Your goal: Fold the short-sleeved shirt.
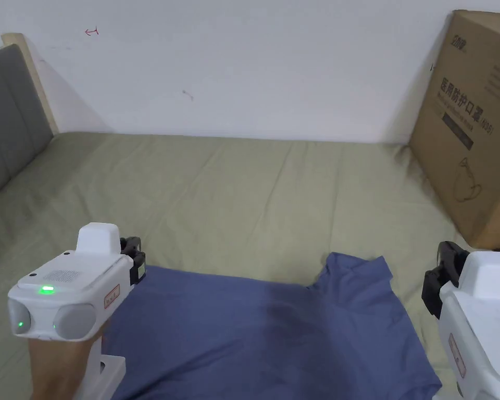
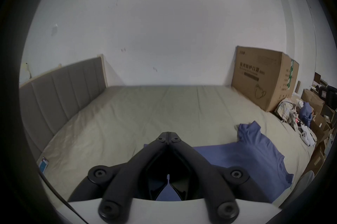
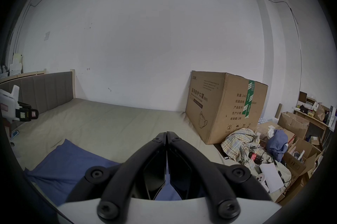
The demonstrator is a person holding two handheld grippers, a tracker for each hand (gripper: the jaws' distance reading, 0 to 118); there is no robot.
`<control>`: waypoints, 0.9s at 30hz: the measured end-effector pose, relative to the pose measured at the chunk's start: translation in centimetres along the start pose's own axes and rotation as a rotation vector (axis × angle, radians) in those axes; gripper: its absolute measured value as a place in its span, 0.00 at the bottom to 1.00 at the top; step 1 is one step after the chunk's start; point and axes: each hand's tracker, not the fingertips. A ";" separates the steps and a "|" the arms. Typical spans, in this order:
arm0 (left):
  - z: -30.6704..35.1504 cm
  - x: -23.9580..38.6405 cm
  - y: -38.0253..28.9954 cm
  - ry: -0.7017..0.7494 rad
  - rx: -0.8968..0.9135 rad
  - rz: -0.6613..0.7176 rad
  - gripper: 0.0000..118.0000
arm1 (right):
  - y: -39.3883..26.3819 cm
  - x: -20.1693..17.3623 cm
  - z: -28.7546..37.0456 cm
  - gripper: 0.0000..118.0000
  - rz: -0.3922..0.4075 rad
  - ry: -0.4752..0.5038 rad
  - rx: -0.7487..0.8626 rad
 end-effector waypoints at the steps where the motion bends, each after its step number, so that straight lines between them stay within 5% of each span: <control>1: -1.9 -0.5 0.0 -0.009 -0.038 -0.001 0.00 | -0.2 0.0 -0.8 0.00 0.000 0.000 -0.006; 10: -19.4 -4.6 -0.9 0.029 -0.394 0.042 0.01 | -2.7 -0.1 -8.4 0.00 0.017 0.000 -0.112; 12: -22.6 -5.4 -1.5 0.056 -0.476 0.064 0.25 | -3.4 -0.3 -9.8 0.00 0.024 -0.004 -0.134; 14: -25.0 -6.2 -2.7 0.067 -0.554 0.097 0.70 | -4.2 -0.3 -11.2 0.00 0.026 -0.010 -0.155; 16: -26.9 -6.3 -3.3 0.076 -0.559 0.079 0.81 | -5.0 -0.4 -12.3 0.00 0.021 -0.011 -0.180; 20: -28.9 -5.8 -4.6 0.049 -0.602 0.076 0.78 | -6.5 -0.3 -14.1 0.00 0.020 -0.015 -0.222; 23: -30.0 -5.0 -6.0 -0.002 -0.686 0.039 0.37 | -7.4 0.1 -15.0 0.00 -0.004 -0.023 -0.253; 25: -29.6 -4.3 -6.1 0.034 -0.650 0.026 0.33 | -8.0 0.7 -15.5 0.00 -0.034 -0.025 -0.278; 27: -29.4 -4.2 -5.8 0.024 -0.651 0.034 0.05 | -8.6 1.3 -16.2 0.00 -0.053 -0.030 -0.311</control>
